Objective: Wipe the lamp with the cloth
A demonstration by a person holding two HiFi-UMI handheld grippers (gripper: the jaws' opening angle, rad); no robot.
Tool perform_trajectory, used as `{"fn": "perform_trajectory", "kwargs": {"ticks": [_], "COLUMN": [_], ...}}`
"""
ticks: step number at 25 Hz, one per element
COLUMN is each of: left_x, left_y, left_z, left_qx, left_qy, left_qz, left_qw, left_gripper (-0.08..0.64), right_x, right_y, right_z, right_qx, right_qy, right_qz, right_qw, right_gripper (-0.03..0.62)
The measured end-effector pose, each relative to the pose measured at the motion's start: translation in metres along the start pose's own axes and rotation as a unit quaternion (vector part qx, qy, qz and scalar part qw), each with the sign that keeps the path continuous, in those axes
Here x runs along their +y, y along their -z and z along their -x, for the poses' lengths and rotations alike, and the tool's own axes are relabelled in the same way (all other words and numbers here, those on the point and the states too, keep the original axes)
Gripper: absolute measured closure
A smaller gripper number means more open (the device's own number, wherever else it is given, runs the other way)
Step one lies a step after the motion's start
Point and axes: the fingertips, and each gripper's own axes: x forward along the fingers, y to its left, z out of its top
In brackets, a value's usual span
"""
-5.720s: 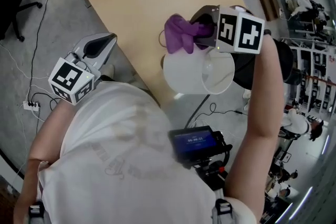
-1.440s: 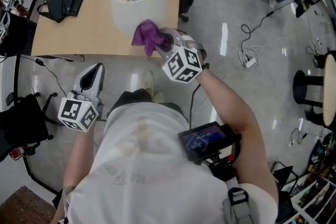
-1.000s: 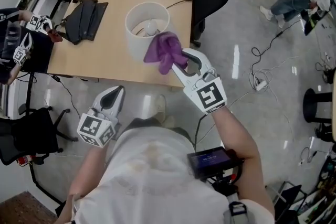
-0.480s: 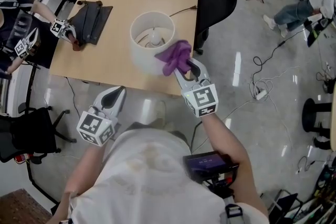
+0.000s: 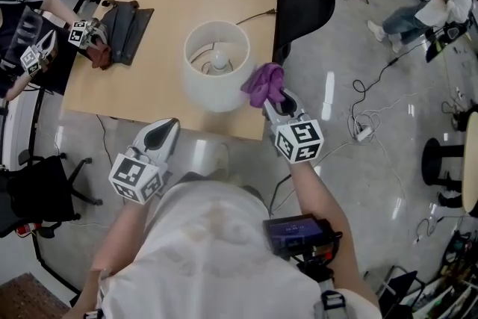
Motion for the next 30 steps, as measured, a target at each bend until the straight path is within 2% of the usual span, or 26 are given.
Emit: {"fn": "perform_trajectory", "kwargs": {"ticks": [2,6,9,12,19,30], "left_x": [0.005,0.011,0.017,0.024,0.033,0.028], "left_y": [-0.001,0.000,0.002,0.004,0.008,0.008], "left_z": [-0.002,-0.004,-0.004,-0.004,-0.004,-0.015], "left_qx": [-0.004,-0.009,-0.013,-0.014,-0.007,-0.003], "left_qy": [-0.001,-0.003,-0.009,-0.018,-0.025,-0.017], "left_qz": [0.005,0.016,0.022,0.028,0.036,0.036], "left_qw": [1.0000,0.9998,0.9996,0.9994,0.9990,0.9992], "left_gripper": [0.558,0.558,0.558,0.558,0.558,0.558], "right_x": [-0.007,-0.004,0.003,0.002,-0.019,-0.044], "right_y": [-0.037,-0.109,-0.125,-0.107,-0.056,0.023], "right_z": [0.000,-0.004,-0.018,-0.036,-0.052,-0.061], "right_qx": [-0.041,-0.119,-0.121,-0.084,-0.020,0.066], "right_qy": [-0.008,-0.049,-0.078,-0.077,-0.056,-0.035], "right_qz": [-0.005,-0.017,-0.014,-0.004,-0.016,-0.045], "right_qw": [0.999,0.992,0.990,0.993,0.998,0.996], "right_gripper": [0.440,0.442,0.442,0.442,0.443,0.443]}}
